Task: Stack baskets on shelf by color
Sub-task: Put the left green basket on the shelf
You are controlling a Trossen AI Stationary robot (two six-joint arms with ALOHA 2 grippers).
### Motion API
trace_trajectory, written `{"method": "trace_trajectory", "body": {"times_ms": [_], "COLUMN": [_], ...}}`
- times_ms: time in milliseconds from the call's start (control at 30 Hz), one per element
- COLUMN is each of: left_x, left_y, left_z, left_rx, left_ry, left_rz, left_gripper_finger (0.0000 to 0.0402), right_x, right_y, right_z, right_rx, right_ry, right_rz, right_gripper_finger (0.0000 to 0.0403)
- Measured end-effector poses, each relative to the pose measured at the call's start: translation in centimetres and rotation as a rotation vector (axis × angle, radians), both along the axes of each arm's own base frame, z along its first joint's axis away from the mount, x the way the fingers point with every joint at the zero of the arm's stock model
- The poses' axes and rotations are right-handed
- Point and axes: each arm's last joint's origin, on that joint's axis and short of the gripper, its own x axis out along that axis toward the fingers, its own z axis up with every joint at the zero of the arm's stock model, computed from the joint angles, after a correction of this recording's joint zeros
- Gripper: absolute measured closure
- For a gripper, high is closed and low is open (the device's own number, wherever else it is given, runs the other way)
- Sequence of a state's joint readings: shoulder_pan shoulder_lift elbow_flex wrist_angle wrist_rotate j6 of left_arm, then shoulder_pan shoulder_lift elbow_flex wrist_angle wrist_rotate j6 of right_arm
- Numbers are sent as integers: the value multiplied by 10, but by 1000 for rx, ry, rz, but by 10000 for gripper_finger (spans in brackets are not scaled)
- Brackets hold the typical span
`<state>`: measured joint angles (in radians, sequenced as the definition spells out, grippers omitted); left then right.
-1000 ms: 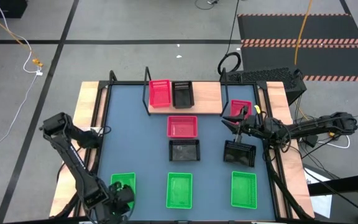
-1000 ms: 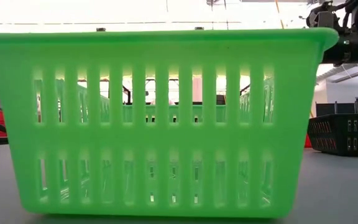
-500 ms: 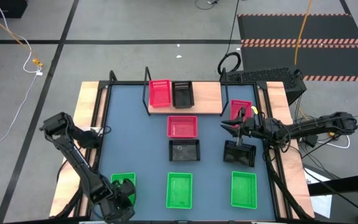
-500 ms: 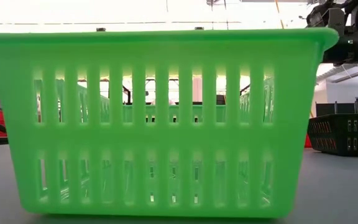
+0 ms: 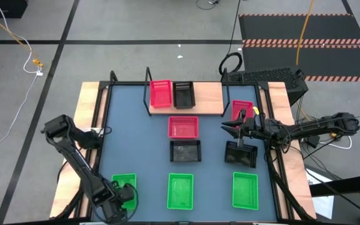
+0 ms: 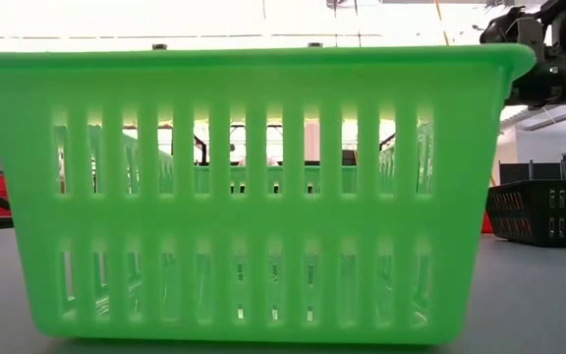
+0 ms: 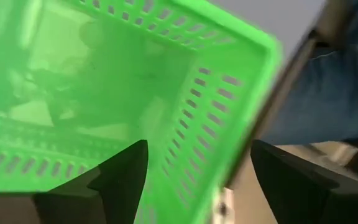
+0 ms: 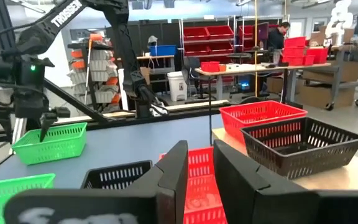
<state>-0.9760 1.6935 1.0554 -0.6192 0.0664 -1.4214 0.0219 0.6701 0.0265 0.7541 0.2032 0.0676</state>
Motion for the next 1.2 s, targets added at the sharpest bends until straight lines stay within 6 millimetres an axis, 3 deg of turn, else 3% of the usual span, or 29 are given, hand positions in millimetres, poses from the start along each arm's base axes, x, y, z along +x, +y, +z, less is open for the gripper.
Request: {"method": "trace_trajectory", "body": {"times_ms": [133,233,333,433,500,733,900,1033,1200], "left_x": [3,8,21,31,33,41,51,61,61], "left_y": [-3,-3,4,13,24,60,79,90,107], "left_z": [-19,-21,-7,19,36,99,137,150,149], "left_rx": [42,16,-15,-57,-49,25,128,193,290], "left_ry": [33,34,6,-31,-26,9,-64,-158,-96], "left_rz": [-108,-157,-147,-138,-121,-22,-57,-86,-104], "left_gripper_finger": [146,184,254,348,384,394,398,400,401], "right_x": [0,0,0,0,0,1,1,1,1], "right_y": [1,1,1,1,1,1,1,2,8], "right_z": [0,0,0,0,0,-5,-8,-12,-14], "right_rx": [17,23,28,46,46,85,140,194,218], "right_ry": [1,-1,-7,-12,-7,31,53,93,109], "right_rz": [21,26,24,26,26,27,29,35,73], "right_gripper_finger": [332,332,332,332,332,332,332,332,332]}}
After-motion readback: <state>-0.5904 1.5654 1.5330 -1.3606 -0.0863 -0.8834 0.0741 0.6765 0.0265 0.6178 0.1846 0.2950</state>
